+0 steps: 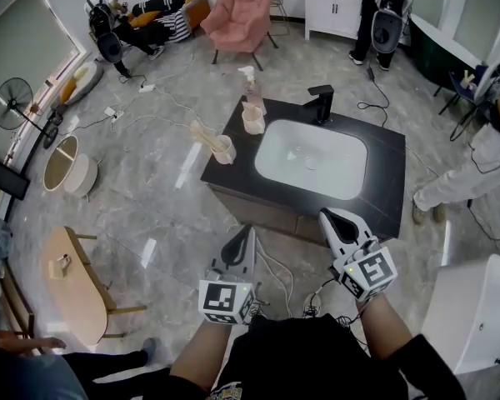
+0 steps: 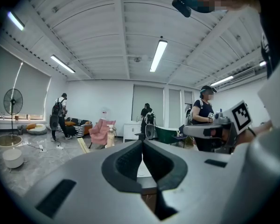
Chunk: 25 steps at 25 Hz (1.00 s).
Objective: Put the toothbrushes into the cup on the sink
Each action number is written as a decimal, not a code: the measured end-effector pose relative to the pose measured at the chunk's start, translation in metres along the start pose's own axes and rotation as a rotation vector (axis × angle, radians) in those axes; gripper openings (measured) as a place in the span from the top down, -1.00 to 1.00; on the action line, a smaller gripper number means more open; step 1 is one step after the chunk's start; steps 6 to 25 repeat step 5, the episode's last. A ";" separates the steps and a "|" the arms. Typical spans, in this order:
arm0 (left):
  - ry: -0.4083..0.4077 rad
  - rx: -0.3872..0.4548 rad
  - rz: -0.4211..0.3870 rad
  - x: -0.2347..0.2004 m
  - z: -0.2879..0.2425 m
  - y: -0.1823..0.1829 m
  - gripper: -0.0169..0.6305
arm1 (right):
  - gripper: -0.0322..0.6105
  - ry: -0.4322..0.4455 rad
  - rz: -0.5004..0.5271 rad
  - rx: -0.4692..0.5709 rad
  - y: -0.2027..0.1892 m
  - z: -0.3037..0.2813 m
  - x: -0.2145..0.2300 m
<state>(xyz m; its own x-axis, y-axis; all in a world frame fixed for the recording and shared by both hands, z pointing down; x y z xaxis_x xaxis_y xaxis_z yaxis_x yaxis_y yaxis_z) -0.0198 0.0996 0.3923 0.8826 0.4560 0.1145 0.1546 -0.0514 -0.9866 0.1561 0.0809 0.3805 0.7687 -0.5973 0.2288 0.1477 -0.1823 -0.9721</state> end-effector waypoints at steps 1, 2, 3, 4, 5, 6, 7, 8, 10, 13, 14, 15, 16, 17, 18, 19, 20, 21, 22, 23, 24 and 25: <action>0.000 0.000 0.000 0.000 -0.001 0.001 0.93 | 0.89 0.000 0.001 0.000 0.001 0.000 0.001; 0.000 0.001 0.000 0.001 -0.001 0.001 0.93 | 0.89 -0.001 0.001 0.000 0.001 0.001 0.002; 0.000 0.002 0.000 0.002 -0.002 0.001 0.93 | 0.89 -0.001 0.002 0.000 0.001 0.002 0.003; 0.001 0.003 0.000 0.004 -0.003 0.001 0.93 | 0.89 -0.002 0.002 -0.001 0.001 0.003 0.005; 0.001 0.004 0.001 0.005 -0.003 0.001 0.93 | 0.89 -0.002 0.003 -0.001 0.001 0.004 0.006; 0.001 0.004 0.001 0.005 -0.003 0.001 0.93 | 0.89 -0.002 0.003 -0.001 0.001 0.004 0.006; 0.001 0.004 0.001 0.005 -0.003 0.001 0.93 | 0.89 -0.002 0.003 -0.001 0.001 0.004 0.006; 0.001 0.004 0.001 0.005 -0.003 0.001 0.93 | 0.89 -0.002 0.003 -0.001 0.001 0.004 0.006; 0.001 0.004 0.001 0.005 -0.003 0.001 0.93 | 0.89 -0.002 0.003 -0.001 0.001 0.004 0.006; 0.001 0.004 0.001 0.005 -0.003 0.001 0.93 | 0.89 -0.002 0.003 -0.001 0.001 0.004 0.006; 0.001 0.004 0.001 0.005 -0.003 0.001 0.93 | 0.89 -0.002 0.003 -0.001 0.001 0.004 0.006; 0.001 0.004 0.001 0.005 -0.003 0.001 0.93 | 0.89 -0.002 0.003 -0.001 0.001 0.004 0.006; 0.001 0.004 0.001 0.005 -0.003 0.001 0.93 | 0.89 -0.002 0.003 -0.001 0.001 0.004 0.006; 0.001 0.004 0.001 0.005 -0.003 0.001 0.93 | 0.89 -0.002 0.003 -0.001 0.001 0.004 0.006; 0.001 0.004 0.001 0.005 -0.003 0.001 0.93 | 0.89 -0.002 0.003 -0.001 0.001 0.004 0.006; 0.001 0.004 0.001 0.005 -0.003 0.001 0.93 | 0.89 -0.002 0.003 -0.001 0.001 0.004 0.006; 0.001 0.004 0.001 0.005 -0.003 0.001 0.93 | 0.89 -0.002 0.003 -0.001 0.001 0.004 0.006; 0.001 0.004 0.001 0.005 -0.003 0.001 0.93 | 0.89 -0.002 0.003 -0.001 0.001 0.004 0.006; 0.001 0.004 0.001 0.005 -0.003 0.001 0.93 | 0.89 -0.002 0.003 -0.001 0.001 0.004 0.006; 0.001 0.004 0.001 0.005 -0.003 0.001 0.93 | 0.89 -0.002 0.003 -0.001 0.001 0.004 0.006; 0.001 0.004 0.001 0.005 -0.003 0.001 0.93 | 0.89 -0.002 0.003 -0.001 0.001 0.004 0.006; 0.001 0.004 0.001 0.005 -0.003 0.001 0.93 | 0.89 -0.002 0.003 -0.001 0.001 0.004 0.006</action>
Point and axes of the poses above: the fingertips, and each gripper's own axes: z backward along the fingers, x to its right, y out of its top, the point moved 3 cm from there along z, backward along the fingers, and after that the axes turned 10 degrees about -z, right-handed, at the moved point
